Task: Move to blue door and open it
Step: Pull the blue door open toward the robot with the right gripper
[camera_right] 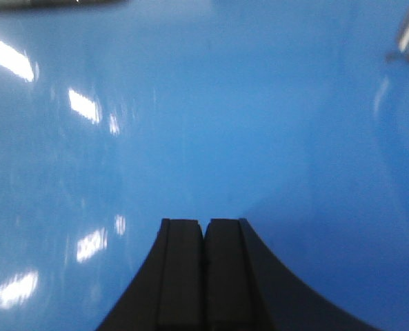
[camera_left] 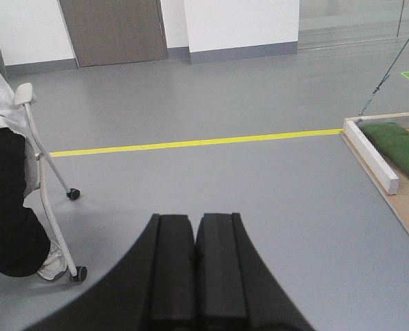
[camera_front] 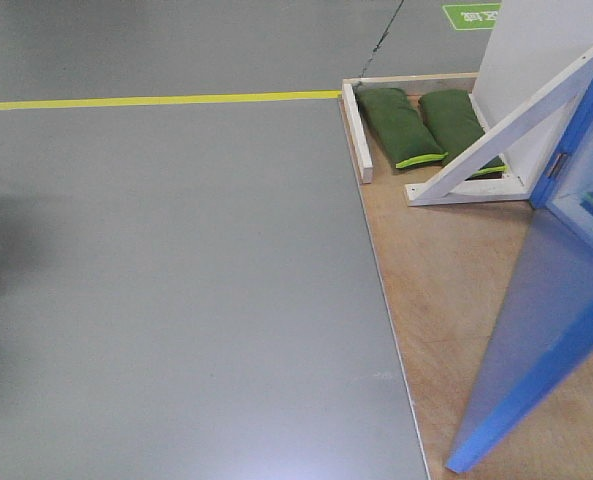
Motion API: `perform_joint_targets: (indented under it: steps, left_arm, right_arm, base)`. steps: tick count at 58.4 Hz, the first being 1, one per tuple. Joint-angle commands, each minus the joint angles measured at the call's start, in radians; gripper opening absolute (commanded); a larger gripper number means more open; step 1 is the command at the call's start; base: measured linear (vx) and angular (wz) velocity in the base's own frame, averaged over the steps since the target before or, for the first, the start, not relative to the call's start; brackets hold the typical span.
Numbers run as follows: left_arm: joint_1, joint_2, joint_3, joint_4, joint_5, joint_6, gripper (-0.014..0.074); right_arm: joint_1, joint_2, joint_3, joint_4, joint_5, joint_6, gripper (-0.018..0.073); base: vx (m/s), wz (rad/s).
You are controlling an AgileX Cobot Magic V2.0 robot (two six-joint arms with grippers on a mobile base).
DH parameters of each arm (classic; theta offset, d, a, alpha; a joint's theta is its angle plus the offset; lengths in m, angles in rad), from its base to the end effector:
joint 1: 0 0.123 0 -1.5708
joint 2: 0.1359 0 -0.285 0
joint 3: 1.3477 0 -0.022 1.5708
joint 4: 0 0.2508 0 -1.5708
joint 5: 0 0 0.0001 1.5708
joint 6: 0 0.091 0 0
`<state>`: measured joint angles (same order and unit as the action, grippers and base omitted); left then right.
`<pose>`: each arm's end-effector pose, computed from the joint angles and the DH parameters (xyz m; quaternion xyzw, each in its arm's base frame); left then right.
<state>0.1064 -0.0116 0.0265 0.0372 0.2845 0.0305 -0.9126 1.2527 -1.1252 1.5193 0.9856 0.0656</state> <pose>0.0543 0.0068 0.1791 -0.0189 0.7777 0.0582 0.6256 0.2128 -0.1513 0.4092 0.5151 0.5169 0.5172 0.4472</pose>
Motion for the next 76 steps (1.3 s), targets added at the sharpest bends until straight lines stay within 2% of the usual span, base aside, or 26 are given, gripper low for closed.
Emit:
perform_joint_targets:
  steps: [1, 8, 13, 27, 34, 39, 46, 59, 63, 68, 76]
  left_arm:
    - [-0.006, -0.016, 0.004, -0.008, -0.084, -0.003, 0.007]
    - [-0.006, -0.016, 0.004, -0.008, -0.084, -0.003, 0.007]
    - [-0.006, -0.016, 0.004, -0.008, -0.084, -0.003, 0.007]
    - [-0.006, -0.016, 0.004, -0.008, -0.084, -0.003, 0.007]
    - [-0.006, -0.016, 0.004, -0.008, -0.084, -0.003, 0.007]
    - [-0.006, -0.016, 0.004, -0.008, -0.084, -0.003, 0.007]
    - [-0.006, -0.016, 0.004, -0.008, -0.084, -0.003, 0.007]
    - [-0.006, -0.016, 0.004, -0.008, -0.084, -0.003, 0.007]
    - [-0.006, -0.016, 0.004, -0.008, -0.084, -0.003, 0.007]
    - [-0.006, -0.016, 0.004, -0.008, -0.084, -0.003, 0.007]
    - [-0.006, -0.016, 0.004, -0.008, -0.084, -0.003, 0.007]
  right_arm:
    - [0.014, -0.028, -0.031, 0.065, 0.157, 0.0, 0.0002]
    - [0.021, -0.028, -0.031, 0.066, 0.129, 0.0, 0.0002]
    - [0.071, -0.028, -0.031, 0.068, 0.041, 0.0, 0.0002]
    - [0.337, -0.023, -0.031, 0.066, -0.343, 0.0, 0.0002]
    - [0.459, -0.005, -0.047, 0.022, -0.533, 0.0, 0.0002]
    - [0.551, 0.019, -0.088, -0.077, -0.66, 0.0, 0.0002]
    - [0.621, 0.062, -0.17, -0.224, -0.772, 0.0, 0.0002]
    - [0.653, 0.135, -0.292, -0.601, -0.786, 0.0, 0.0002]
    - [0.653, 0.146, -0.297, -0.687, -0.789, 0.0, 0.0002]
    - [0.653, 0.152, -0.294, -0.754, -0.784, 0.0, 0.0002]
    - [0.672, 0.158, -0.294, -0.76, -0.756, 0.0, 0.0002]
  base:
    - [0.0, 0.0]
    - [0.0, 0.0]
    - [0.0, 0.01]
    - [0.0, 0.0]
    - [0.0, 0.0]
    - [0.0, 0.0]
    - [0.0, 0.0]
    - [0.0, 0.0]
    - [0.0, 0.0]
    - [0.0, 0.0]
    - [0.0, 0.0]
